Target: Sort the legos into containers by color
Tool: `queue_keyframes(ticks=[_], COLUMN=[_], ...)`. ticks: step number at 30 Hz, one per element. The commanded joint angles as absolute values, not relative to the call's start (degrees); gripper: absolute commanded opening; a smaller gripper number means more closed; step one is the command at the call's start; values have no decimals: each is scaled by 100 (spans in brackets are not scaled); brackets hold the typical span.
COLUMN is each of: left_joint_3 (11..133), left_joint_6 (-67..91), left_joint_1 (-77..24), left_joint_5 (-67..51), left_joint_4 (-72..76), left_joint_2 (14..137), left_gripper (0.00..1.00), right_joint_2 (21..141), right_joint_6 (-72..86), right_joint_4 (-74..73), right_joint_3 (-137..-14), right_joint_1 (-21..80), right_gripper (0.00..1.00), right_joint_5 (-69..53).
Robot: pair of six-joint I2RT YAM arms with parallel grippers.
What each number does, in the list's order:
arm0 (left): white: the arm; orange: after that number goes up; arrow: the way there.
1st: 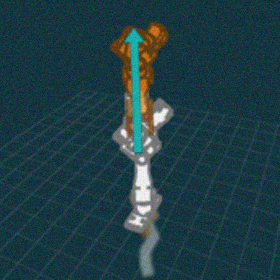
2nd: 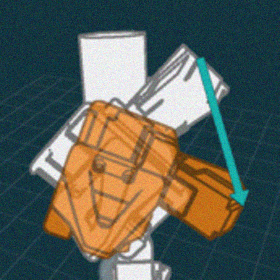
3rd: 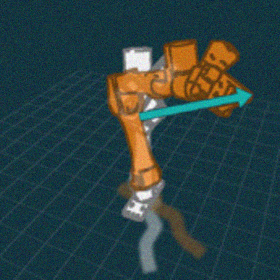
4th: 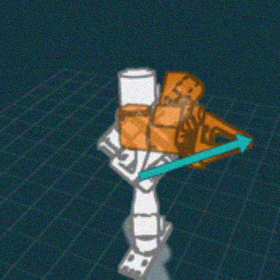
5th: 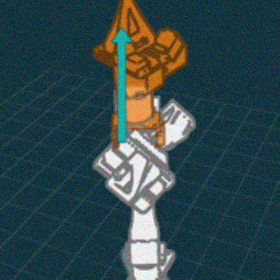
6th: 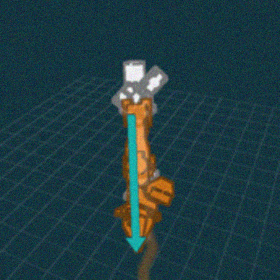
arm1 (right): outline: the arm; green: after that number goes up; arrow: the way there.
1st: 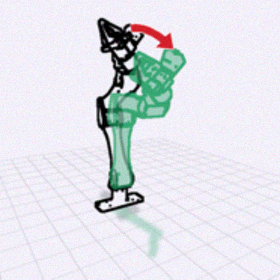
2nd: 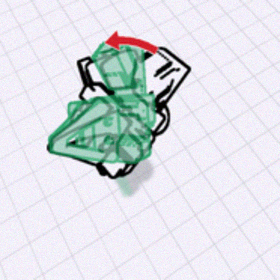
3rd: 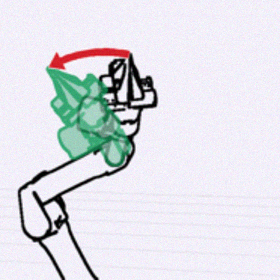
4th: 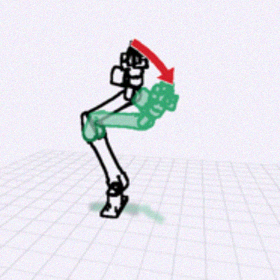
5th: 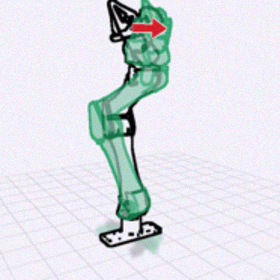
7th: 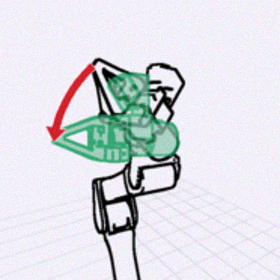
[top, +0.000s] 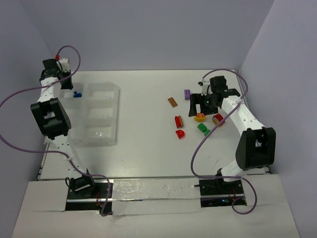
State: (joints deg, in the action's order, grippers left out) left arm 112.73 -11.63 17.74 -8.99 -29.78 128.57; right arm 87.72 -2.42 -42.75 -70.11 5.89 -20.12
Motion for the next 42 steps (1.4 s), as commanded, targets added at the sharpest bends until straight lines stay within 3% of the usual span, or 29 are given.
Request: queue_keyframes(ticks=[1, 2, 5, 7, 12, 14, 15, 16, 17, 18, 19, 23, 25, 26, 27, 28, 29, 31, 33, 35, 40, 42], left_joint_3=[11271, 11254, 11216, 11226, 11369, 11364, 11363, 11347, 11342, 11249, 11207, 11111, 11108, 11101, 11101, 11133, 11138, 11104, 11146, 11129, 11007, 10980], left_joint_6=[-1034, -1014, -926, -905, -771, -686, -685, -677, -678, -694, -703, -773, -768, -749, -755, -772, -763, -723, -668, -668, -676, -687], left_joint_1=[1809, 1811, 1812, 1820, 1863, 1899, 1907, 1907, 1908, 1916, 1925, 1929, 1942, 1942, 1942, 1953, 1960, 1960, 1960, 1960, 1960, 1967], left_joint_5=[-1179, -1230, -1355, -1368, -1372, -1371, -1366, -1299, -1274, -1256, -1239, -1269, -1238, -1199, -1203, -1258, -1295, -1311, -1338, -1362, -1484, -1521], left_joint_4=[-2863, -2858, -2875, -2905, -3010, -2970, -2961, -2944, -2933, -2891, -2866, -2853, -2839, -2807, -2812, -2855, -2871, -2818, -2839, -2814, -2780, -2787], left_joint_2=[12442, 12430, 12365, 12369, 12484, 12490, 12498, 12497, 12488, 12462, 12420, 12370, 12377, 12383, 12392, 12419, 12432, 12428, 12436, 12420, 12333, 12295], left_gripper=[28, 30, 49, 48, 7, 0, 1, 9, 20, 41, 45, 27, 28, 35, 32, 13, 0, 4, 30, 40, 42, 23], right_joint_2=[8749, 8745, 8736, 8747, 8884, 9030, 9093, 9162, 9225, 9326, 9386, 9418, 9408, 9389, 9379, 9367, 9357, 9352, 9353, 9360, 9369, 9369], right_joint_6=[-290, -290, -324, -317, -251, -220, -219, -210, -192, -167, -158, -154, -149, -149, -149, -155, -158, -167, -167, -175, -176, -184], right_joint_4=[-4113, -4113, -4103, -4088, -4047, -4081, -4115, -4141, -4167, -4192, -4192, -4171, -4156, -4149, -4148, -4148, -4148, -4155, -4167, -4175, -4158, -4157], right_joint_3=[-7218, -7202, -7200, -7231, -7538, -7768, -7784, -7968, -8056, -8174, -8226, -8215, -8176, -8150, -8132, -8114, -8104, -8098, -8104, -8104, -8086, -8084], right_joint_1=[642, 642, 667, 743, 1057, 1216, 1270, 1329, 1365, 1425, 1467, 1550, 1568, 1581, 1582, 1587, 1595, 1600, 1600, 1608, 1617, 1619], right_gripper=[100, 100, 100, 100, 100, 100, 100, 100, 100, 100, 100, 100, 100, 100, 100, 100, 100, 100, 100, 100, 100, 100], right_joint_5=[-1979, -1991, -2112, -2191, -2617, -2716, -2735, -2752, -2771, -2812, -2821, -2770, -2756, -2743, -2742, -2715, -2698, -2686, -2681, -2689, -2698, -2704])
